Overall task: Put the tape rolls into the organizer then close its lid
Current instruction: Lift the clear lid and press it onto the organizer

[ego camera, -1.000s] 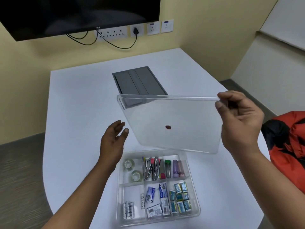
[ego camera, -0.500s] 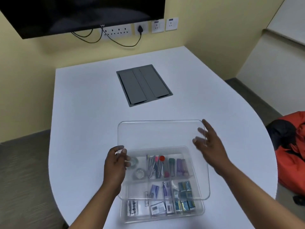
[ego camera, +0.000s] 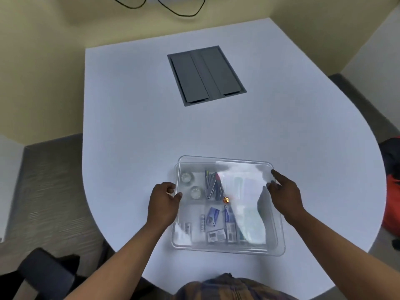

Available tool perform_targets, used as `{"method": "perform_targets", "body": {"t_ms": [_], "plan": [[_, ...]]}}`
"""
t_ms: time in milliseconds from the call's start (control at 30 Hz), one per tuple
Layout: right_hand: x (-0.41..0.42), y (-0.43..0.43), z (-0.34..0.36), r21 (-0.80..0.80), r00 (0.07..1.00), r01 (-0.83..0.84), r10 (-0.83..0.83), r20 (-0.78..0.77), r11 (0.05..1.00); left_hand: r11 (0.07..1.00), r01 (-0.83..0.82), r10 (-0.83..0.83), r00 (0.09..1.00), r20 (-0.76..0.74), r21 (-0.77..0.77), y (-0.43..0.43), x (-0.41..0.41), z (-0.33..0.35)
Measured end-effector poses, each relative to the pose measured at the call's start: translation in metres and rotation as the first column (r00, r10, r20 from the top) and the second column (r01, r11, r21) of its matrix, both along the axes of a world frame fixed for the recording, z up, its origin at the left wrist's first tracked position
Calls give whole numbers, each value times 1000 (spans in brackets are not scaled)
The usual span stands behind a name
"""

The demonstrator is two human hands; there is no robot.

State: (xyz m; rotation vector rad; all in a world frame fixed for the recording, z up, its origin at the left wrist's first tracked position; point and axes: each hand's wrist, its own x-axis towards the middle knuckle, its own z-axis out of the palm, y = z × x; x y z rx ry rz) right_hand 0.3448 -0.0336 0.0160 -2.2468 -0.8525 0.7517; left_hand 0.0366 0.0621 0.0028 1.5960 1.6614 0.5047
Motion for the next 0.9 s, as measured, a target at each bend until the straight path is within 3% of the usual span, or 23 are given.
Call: {"method": "perform_targets", "body": {"t_ms": [133,233,433,700,800,900], "plan": [[-3,12,-8,-111,990,-134,138,30,985,998,62,-60,992,-113,8,4,-6,-10],[-4,16,-12,-121,991,-133,135,7,984,998,53,-55,992,-116,-18,9,-9,-16],[6,15,-16,-161,998,-57,51,-39,985,944,-84,104,994,46,-319,9,-10,-22],[14,19,-26,-151,946,130,-168,-278,980,938,-51,120,976,183,-343,20,-8,-29],[19,31,-24,-143,960,116,-148,-239,983,937,-35,114,971,209,-348,33,-2,-30],[29,48,-18,-216,996,-43,24,-87,975,953,19,32,986,163,-301,57,10,-27]]}}
